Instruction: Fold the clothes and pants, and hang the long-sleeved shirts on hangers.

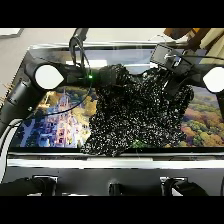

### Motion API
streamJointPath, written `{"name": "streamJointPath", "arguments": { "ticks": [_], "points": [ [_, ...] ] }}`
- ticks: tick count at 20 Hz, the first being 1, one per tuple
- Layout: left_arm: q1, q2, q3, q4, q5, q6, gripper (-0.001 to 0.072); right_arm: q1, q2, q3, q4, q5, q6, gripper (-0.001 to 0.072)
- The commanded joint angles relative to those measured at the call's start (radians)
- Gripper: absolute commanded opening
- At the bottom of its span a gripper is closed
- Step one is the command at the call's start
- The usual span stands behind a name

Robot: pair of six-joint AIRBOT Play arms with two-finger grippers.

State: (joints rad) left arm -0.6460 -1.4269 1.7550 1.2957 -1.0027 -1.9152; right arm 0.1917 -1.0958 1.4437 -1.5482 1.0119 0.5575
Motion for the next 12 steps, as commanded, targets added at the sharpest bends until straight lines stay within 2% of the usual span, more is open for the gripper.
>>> {"name": "streamJointPath", "arguments": {
  "ticks": [1, 3, 4, 5, 6, 7, 9, 12],
  "points": [
    [-0.015, -0.019, 0.001, 0.078, -0.045, 0.016, 0.0021, 0.001, 0.019, 0.000, 0.002, -0.028, 0.007, 0.0032],
    [-0.016, -0.040, 0.001, 0.077, -0.048, 0.040, 0.0027, 0.001, 0.037, 0.000, 0.002, -0.035, 0.007, 0.0032],
    [-0.016, -0.048, 0.001, 0.074, -0.048, 0.058, 0.0101, 0.001, 0.045, 0.000, 0.001, -0.033, 0.008, 0.0032],
    [-0.016, -0.052, 0.001, 0.074, -0.047, 0.057, 0.0288, 0.001, 0.051, 0.000, 0.002, -0.030, 0.007, 0.0032],
    [-0.011, -0.052, 0.002, 0.075, -0.044, 0.058, 0.0513, 0.001, 0.058, 0.000, 0.002, -0.023, 0.005, 0.0032],
    [-0.003, -0.048, 0.002, 0.075, -0.047, 0.063, 0.0618, 0.001, 0.061, 0.000, 0.002, -0.012, 0.003, 0.0032],
    [0.032, -0.025, 0.004, 0.075, -0.076, 0.141, 0.0621, 0.001, 0.062, 0.000, 0.002, 0.016, -0.007, 0.0032],
    [0.146, 0.037, 0.004, 0.074, -0.120, 0.287, 0.0621, 0.001, 0.062, 0.000, 0.040, 0.055, -0.098, 0.0032]
  ]
}}
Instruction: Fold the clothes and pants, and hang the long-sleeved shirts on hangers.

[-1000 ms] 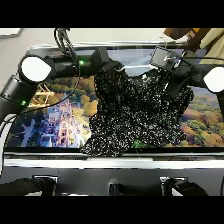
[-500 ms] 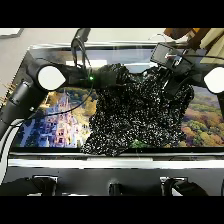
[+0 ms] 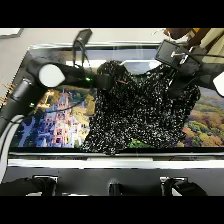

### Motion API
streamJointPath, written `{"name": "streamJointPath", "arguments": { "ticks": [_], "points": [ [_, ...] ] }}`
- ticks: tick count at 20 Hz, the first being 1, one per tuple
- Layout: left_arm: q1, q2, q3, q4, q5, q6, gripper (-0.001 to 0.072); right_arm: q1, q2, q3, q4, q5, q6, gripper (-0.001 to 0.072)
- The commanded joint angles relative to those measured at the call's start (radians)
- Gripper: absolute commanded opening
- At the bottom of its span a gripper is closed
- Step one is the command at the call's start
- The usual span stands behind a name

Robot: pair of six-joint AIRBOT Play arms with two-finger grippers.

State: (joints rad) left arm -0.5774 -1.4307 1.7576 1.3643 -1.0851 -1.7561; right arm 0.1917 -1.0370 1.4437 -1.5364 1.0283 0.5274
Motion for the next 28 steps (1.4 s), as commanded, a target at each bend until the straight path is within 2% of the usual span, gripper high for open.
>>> {"name": "streamJointPath", "arguments": {
  "ticks": [1, 3, 6, 7, 9, 10, 13, 15, 18, 22, 23, 25, 26, 28],
  "points": [
    [0.125, 0.058, 0.001, 0.004, -0.040, 0.166, 0.0621, 0.001, 0.003, 0.000, 0.044, 0.039, -0.084, 0.0032],
    [0.228, 0.077, 0.001, -0.092, -0.051, 0.308, 0.0621, 0.001, 0.003, 0.000, 0.077, 0.038, -0.113, 0.0032],
    [0.300, 0.069, 0.000, -0.330, -0.063, 0.630, 0.0620, 0.001, 0.003, 0.000, 0.147, 0.028, -0.163, 0.0032],
    [0.298, 0.066, 0.000, -0.344, -0.064, 0.733, 0.0620, 0.001, 0.002, 0.000, 0.167, 0.026, -0.195, 0.0033],
    [0.280, 0.056, 0.000, -0.344, -0.087, 0.863, 0.0617, 0.001, -0.006, 0.000, 0.186, 0.024, -0.219, 0.0033],
    [0.272, 0.049, 0.000, -0.344, -0.110, 0.898, 0.0617, 0.001, -0.014, 0.000, 0.193, 0.024, -0.227, 0.0033],
    [0.243, 0.021, -0.001, -0.345, -0.186, 0.904, 0.0615, 0.001, -0.033, 0.000, 0.201, 0.024, -0.248, 0.0033],
    [0.226, 0.006, -0.001, -0.346, -0.186, 0.906, 0.0615, 0.001, -0.036, 0.000, 0.208, 0.020, -0.259, 0.0033],
    [0.209, -0.015, -0.001, -0.395, -0.177, 0.967, 0.0614, 0.001, -0.036, 0.000, 0.236, 0.017, -0.282, 0.0033],
    [0.174, -0.050, -0.001, -0.401, -0.171, 0.972, 0.0594, 0.001, -0.036, 0.000, 0.271, 0.017, -0.282, 0.0033],
    [0.164, -0.057, -0.001, -0.401, -0.166, 0.972, 0.0545, 0.001, -0.036, 0.000, 0.277, 0.016, -0.282, 0.0033],
    [0.148, -0.065, -0.001, -0.401, -0.152, 0.972, 0.0051, 0.001, -0.036, 0.000, 0.281, 0.016, -0.282, 0.0033],
    [0.145, -0.066, -0.001, -0.400, -0.142, 0.972, 0.0022, 0.001, -0.036, 0.000, 0.281, 0.017, -0.282, 0.0033],
    [0.146, -0.063, 0.000, -0.400, -0.114, 0.971, 0.0021, 0.001, -0.036, 0.000, 0.280, 0.016, -0.282, 0.0034]
  ]
}}
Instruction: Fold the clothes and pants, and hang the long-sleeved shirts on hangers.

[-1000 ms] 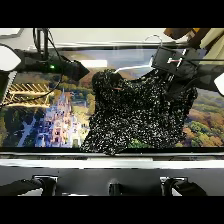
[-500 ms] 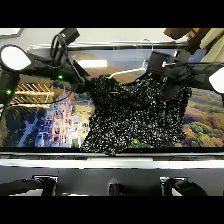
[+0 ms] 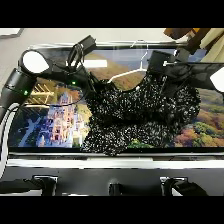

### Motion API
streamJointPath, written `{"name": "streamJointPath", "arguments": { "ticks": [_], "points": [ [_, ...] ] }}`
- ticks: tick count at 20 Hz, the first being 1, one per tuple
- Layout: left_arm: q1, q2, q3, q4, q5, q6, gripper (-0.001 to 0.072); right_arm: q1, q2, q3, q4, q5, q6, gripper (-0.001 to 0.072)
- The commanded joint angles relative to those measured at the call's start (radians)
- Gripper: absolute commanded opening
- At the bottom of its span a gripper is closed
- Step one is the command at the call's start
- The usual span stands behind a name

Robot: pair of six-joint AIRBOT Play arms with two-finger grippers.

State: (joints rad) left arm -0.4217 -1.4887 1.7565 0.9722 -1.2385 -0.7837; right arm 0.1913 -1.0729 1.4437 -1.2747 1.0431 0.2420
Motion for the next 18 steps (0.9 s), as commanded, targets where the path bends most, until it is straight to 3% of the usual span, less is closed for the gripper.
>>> {"name": "streamJointPath", "arguments": {
  "ticks": [1, 5, 9, 10, 11, 12, 18],
  "points": [
    [-0.008, -0.004, 0.004, -0.008, 0.048, -0.001, 0.0020, 0.001, 0.000, 0.000, 0.018, 0.000, 0.004, 0.0035],
    [-0.008, 0.010, 0.010, 0.022, 0.073, -0.001, 0.0019, 0.001, 0.003, 0.000, 0.014, -0.038, 0.010, 0.0045],
    [-0.009, 0.041, 0.011, 0.111, 0.121, -0.001, 0.0018, 0.001, 0.023, 0.000, -0.007, -0.150, 0.123, 0.0100],
    [-0.010, 0.050, 0.010, 0.136, 0.137, -0.001, 0.0018, 0.001, 0.032, 0.000, -0.015, -0.167, 0.150, 0.0189],
    [-0.010, 0.058, 0.010, 0.160, 0.151, -0.001, 0.0018, 0.001, 0.039, 0.000, -0.022, -0.184, 0.185, 0.0351],
    [-0.010, 0.067, 0.010, 0.183, 0.161, -0.001, 0.0018, -0.002, 0.047, 0.000, -0.026, -0.196, 0.247, 0.0423],
    [-0.015, 0.108, 0.010, 0.296, 0.162, -0.001, 0.0018, -0.002, 0.116, 0.000, -0.262, -0.152, 0.643, 0.0423]
  ]
}}
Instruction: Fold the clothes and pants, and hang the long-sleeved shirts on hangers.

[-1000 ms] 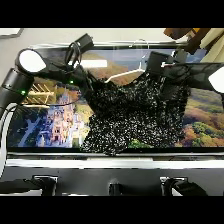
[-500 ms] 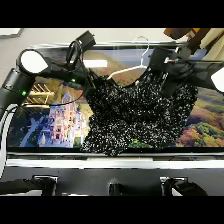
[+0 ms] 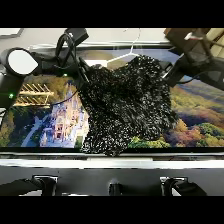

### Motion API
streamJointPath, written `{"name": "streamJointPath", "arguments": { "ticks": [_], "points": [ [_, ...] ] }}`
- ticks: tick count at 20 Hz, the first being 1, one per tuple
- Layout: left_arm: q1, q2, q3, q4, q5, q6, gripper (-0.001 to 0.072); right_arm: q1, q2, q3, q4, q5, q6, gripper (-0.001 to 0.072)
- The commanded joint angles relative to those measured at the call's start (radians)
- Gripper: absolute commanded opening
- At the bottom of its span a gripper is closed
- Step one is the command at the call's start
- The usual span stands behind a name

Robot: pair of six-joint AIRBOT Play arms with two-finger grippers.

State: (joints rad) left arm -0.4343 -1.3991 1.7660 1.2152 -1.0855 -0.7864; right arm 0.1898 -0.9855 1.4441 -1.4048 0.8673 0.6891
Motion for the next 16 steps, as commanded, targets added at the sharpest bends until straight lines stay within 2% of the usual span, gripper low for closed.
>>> {"name": "streamJointPath", "arguments": {
  "ticks": [1, 4, 7, 9, 10, 12, 13, 14, 16],
  "points": [
    [-0.007, 0.024, 0.001, 0.053, 0.009, 0.002, 0.0018, -0.001, 0.032, 0.000, -0.163, 0.058, 0.199, 0.0422],
    [-0.026, 0.045, 0.001, 0.052, -0.025, 0.002, 0.0019, -0.082, 0.024, -0.001, -0.156, 0.182, 0.213, 0.0419],
    [-0.045, 0.065, 0.001, 0.042, -0.075, 0.002, 0.0018, -0.256, 0.022, -0.003, 0.011, 0.172, 0.185, 0.0423],
    [-0.060, 0.070, 0.001, 0.023, -0.077, 0.002, 0.0018, -0.370, -0.001, -0.003, 0.202, 0.196, 0.054, 0.0427],
    [-0.069, 0.070, 0.001, 0.016, -0.078, 0.002, 0.0019, -0.406, -0.021, -0.003, 0.270, 0.236, -0.043, 0.0424],
    [-0.092, 0.070, 0.001, 0.016, -0.078, 0.002, 0.0018, -0.423, -0.064, -0.003, 0.319, 0.351, -0.289, 0.0423],
    [-0.103, 0.070, 0.001, 0.016, -0.078, 0.002, 0.0018, -0.423, -0.085, -0.003, 0.338, 0.402, -0.378, 0.0423],
    [-0.112, 0.070, 0.001, 0.016, -0.078, 0.002, 0.0019, -0.423, -0.109, -0.003, 0.372, 0.442, -0.424, 0.0423],
    [-0.125, 0.069, 0.001, 0.016, -0.078, 0.002, 0.0019, -0.423, -0.148, -0.003, 0.399, 0.470, -0.424, 0.0423]
  ]
}}
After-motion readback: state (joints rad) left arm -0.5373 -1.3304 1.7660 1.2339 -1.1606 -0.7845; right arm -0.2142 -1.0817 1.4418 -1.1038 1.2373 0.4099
